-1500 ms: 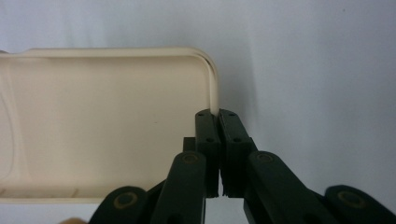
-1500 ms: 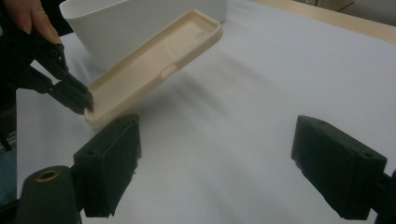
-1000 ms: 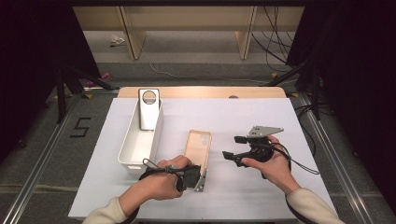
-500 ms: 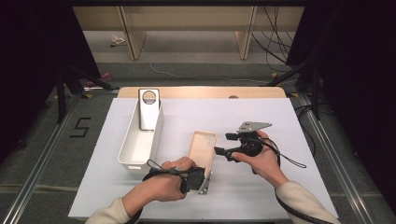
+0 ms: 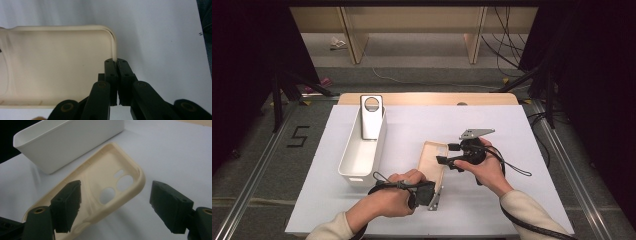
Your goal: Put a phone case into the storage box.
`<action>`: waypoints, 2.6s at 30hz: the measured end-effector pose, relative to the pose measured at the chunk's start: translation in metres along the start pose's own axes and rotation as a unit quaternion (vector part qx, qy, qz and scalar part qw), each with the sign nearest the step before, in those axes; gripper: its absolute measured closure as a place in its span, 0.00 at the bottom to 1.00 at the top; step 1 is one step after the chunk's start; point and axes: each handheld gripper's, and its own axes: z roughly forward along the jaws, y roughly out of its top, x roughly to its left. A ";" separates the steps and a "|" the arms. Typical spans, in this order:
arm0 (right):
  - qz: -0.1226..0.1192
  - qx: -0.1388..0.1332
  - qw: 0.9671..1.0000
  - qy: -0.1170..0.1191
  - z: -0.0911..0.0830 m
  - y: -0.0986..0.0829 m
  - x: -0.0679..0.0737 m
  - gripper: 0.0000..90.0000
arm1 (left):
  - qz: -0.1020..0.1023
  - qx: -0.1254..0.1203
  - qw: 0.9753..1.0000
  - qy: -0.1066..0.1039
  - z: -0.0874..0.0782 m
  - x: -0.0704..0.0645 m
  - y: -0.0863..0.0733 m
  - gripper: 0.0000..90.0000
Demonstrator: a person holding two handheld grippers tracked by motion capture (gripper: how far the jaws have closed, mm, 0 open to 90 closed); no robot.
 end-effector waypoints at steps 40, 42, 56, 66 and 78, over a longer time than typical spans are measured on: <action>0.102 -0.075 0.989 0.082 -0.041 0.026 0.005 0.91 | -0.081 -0.117 0.988 0.065 -0.013 0.013 -0.019 0.74; 0.092 -0.078 0.990 0.072 -0.044 0.027 0.005 0.90 | -0.112 -0.146 0.980 0.080 -0.020 0.019 -0.023 0.57; 0.042 -0.085 0.995 0.035 -0.055 0.028 0.003 0.90 | -0.364 -0.271 0.878 0.152 -0.033 0.041 -0.055 0.21; 0.022 -0.086 0.996 0.025 -0.056 0.026 0.003 0.90 | -0.432 -0.325 0.826 0.157 -0.041 0.046 -0.064 0.29; 0.005 -0.092 0.996 0.021 -0.054 0.030 0.011 0.90 | -0.478 -0.340 0.792 0.171 -0.049 0.053 -0.059 0.47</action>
